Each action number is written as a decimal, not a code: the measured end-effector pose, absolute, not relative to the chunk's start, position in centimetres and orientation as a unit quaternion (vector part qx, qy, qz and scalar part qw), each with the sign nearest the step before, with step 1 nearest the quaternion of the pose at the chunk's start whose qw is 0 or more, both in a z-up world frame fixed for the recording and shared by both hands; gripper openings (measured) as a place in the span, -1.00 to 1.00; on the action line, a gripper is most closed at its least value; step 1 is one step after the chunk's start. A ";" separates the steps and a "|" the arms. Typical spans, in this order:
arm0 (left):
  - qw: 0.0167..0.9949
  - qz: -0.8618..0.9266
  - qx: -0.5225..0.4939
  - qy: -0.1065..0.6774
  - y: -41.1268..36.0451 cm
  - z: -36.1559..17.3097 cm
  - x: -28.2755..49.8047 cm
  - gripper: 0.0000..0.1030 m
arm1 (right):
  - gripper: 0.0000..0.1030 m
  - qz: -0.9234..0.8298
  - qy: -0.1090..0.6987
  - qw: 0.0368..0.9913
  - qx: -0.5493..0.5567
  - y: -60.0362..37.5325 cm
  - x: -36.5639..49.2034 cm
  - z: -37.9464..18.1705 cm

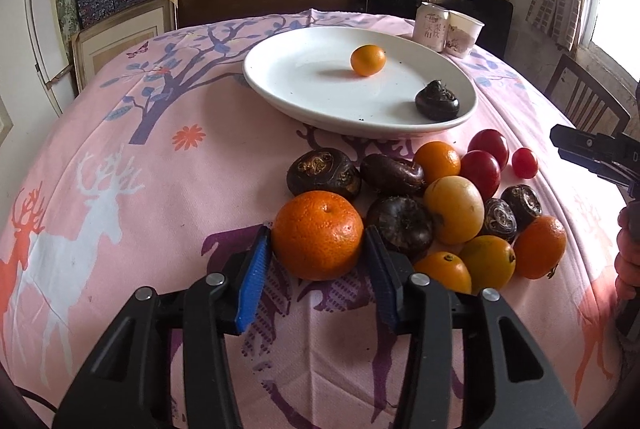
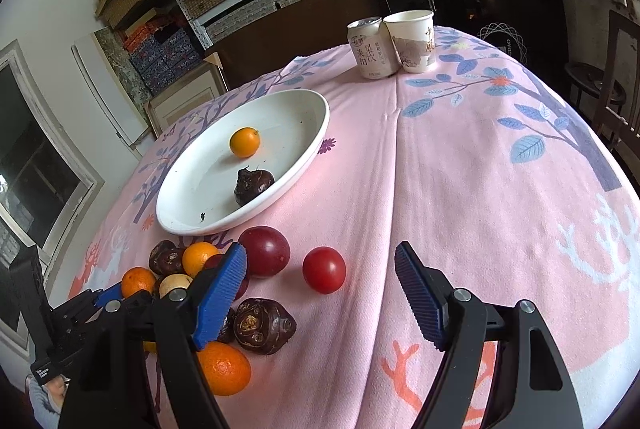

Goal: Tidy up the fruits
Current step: 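Grasp a tangerine with the left tool while the right tool grasps a red cherry tomato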

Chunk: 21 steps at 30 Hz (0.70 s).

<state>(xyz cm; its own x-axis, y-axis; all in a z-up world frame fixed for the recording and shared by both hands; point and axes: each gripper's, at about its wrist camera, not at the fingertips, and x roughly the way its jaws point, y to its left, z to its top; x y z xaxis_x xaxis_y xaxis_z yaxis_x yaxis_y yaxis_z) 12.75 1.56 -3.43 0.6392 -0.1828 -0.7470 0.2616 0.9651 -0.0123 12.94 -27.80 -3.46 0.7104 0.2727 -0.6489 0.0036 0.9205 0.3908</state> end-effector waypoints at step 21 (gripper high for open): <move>0.906 -0.107 0.050 0.407 2.0 -3.5 12.8 -0.11 | -0.47 0.101 0.431 0.873 0.202 -27.0 14.7 -6.3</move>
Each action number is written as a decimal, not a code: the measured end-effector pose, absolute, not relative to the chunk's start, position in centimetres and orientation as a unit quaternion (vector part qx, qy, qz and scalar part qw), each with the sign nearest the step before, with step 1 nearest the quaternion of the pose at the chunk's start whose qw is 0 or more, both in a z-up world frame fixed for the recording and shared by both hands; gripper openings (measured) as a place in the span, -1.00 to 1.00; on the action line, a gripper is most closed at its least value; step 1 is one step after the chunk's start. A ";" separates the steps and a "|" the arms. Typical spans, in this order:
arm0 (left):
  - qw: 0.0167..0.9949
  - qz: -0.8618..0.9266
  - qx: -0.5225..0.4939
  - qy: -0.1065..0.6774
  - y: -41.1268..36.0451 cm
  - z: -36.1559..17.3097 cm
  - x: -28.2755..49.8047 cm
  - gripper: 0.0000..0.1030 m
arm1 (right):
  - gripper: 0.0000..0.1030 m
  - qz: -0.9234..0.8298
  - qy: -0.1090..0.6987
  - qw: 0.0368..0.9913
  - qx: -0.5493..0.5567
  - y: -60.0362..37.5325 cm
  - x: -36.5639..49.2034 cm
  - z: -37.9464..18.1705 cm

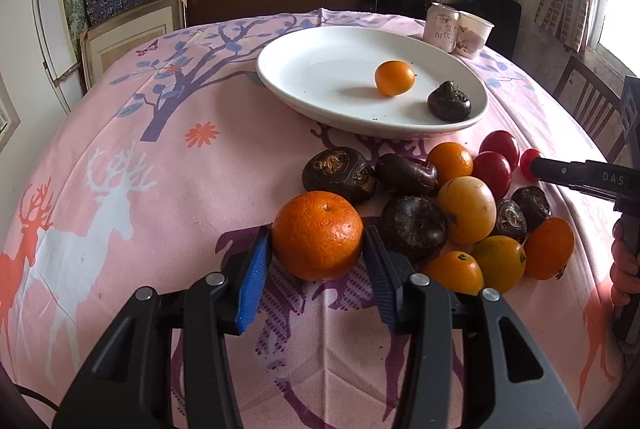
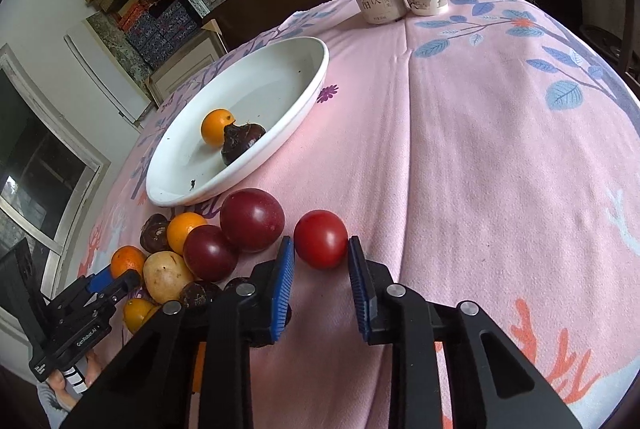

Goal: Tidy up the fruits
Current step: 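Grasp a tangerine with the left tool while the right tool grasps a red cherry tomato, then lower the tangerine onto the plate with the left tool while the right drops the tomato there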

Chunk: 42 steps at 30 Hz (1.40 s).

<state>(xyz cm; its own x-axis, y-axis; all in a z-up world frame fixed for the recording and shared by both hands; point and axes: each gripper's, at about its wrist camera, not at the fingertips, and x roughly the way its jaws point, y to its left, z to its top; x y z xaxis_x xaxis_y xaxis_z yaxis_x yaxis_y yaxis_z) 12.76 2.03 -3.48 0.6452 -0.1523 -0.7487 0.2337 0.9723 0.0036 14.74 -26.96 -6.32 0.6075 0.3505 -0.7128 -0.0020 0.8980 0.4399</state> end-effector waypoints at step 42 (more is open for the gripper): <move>0.914 -0.088 -0.013 0.395 3.3 -1.0 16.3 0.11 | 0.26 0.107 0.351 0.882 0.296 -27.8 16.7 -3.1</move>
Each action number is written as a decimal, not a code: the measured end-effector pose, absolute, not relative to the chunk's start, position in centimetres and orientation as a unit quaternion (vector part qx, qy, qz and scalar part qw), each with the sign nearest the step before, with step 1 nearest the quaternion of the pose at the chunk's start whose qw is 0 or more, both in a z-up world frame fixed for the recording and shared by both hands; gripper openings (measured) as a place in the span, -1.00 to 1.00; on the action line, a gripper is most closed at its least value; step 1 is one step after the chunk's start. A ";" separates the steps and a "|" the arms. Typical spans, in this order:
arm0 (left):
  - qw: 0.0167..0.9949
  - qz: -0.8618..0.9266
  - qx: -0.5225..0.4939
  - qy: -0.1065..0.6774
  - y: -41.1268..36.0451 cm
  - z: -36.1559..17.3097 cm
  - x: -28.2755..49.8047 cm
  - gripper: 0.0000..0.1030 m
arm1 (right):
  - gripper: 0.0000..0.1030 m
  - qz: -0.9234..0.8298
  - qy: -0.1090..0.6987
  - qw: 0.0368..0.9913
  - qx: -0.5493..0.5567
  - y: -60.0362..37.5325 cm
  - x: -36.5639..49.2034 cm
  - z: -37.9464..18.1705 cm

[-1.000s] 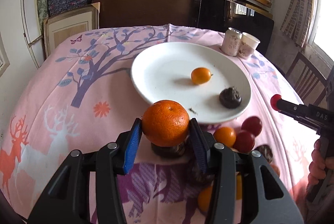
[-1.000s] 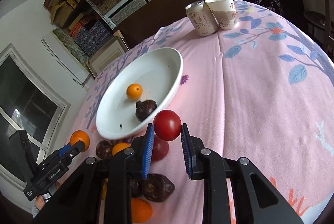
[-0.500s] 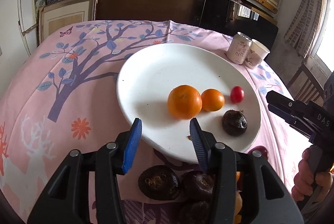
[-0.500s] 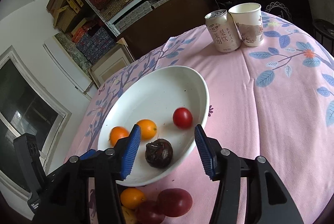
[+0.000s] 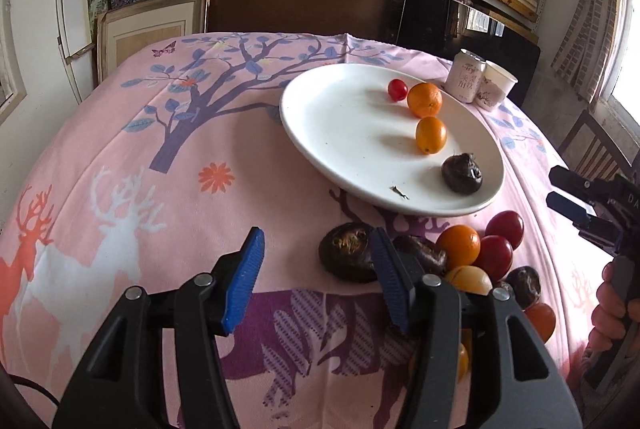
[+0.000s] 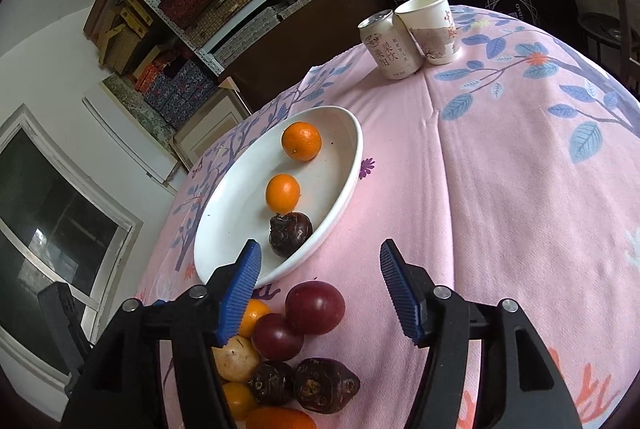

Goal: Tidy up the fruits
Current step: 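Lower the tangerine onto the plate with the left tool while the right drops the tomato there, then grasp a dark mangosteen with the left tool while the right tool grasps a red plum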

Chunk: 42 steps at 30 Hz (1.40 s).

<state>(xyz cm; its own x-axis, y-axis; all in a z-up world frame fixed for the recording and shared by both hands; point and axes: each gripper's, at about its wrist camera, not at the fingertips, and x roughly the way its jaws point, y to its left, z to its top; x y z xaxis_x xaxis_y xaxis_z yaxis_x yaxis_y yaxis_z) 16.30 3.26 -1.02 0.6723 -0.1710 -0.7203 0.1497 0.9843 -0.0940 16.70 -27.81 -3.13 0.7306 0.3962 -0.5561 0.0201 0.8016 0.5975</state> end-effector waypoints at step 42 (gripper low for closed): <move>0.898 -0.085 0.050 0.429 2.1 -4.6 18.3 -0.13 | 0.29 0.141 0.422 0.856 0.264 -25.3 17.7 -5.1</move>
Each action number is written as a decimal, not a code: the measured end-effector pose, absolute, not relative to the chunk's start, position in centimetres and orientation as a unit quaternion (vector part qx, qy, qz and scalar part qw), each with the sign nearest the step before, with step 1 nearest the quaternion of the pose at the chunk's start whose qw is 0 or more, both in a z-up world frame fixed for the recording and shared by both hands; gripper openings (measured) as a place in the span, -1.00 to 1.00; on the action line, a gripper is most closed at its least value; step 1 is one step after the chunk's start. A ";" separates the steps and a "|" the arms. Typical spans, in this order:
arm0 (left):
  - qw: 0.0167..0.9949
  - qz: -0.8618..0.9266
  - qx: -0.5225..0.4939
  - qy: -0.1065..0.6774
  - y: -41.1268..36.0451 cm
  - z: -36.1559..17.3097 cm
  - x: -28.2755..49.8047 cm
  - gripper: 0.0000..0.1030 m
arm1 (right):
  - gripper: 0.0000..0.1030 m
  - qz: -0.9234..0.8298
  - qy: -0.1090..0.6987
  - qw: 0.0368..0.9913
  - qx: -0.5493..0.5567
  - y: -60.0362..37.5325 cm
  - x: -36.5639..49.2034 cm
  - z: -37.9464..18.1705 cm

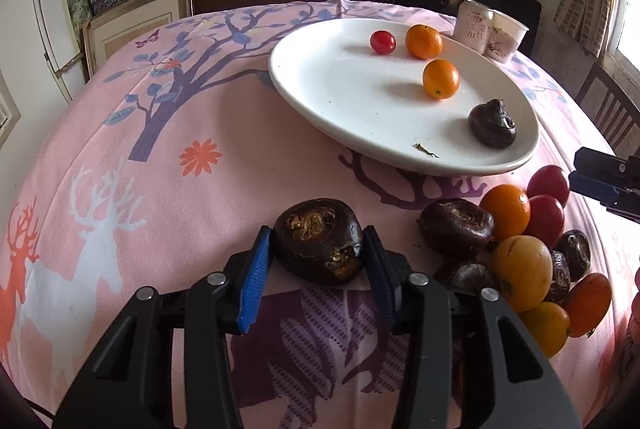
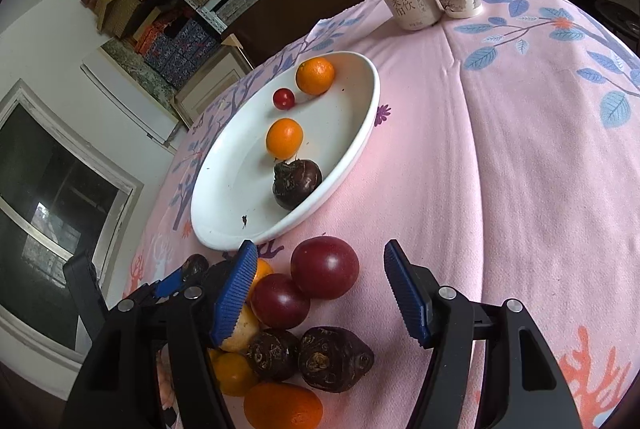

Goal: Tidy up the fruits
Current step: 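Grasp a dark mangosteen with the left tool while the right tool grasps a red plum, then place the mangosteen on the plate with the left tool while the right places the plum there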

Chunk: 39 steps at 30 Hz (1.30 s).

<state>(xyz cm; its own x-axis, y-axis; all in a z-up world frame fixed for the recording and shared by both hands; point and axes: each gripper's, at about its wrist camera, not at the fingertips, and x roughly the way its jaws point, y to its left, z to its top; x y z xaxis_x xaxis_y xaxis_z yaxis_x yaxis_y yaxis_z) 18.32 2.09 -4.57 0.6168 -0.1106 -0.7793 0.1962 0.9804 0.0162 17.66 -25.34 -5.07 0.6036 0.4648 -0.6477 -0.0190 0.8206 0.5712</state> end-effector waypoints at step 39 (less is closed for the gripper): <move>0.928 -0.096 -0.031 0.359 -1.0 2.0 23.4 -0.14 | -0.22 0.132 0.358 0.887 0.258 -24.8 21.5 -0.3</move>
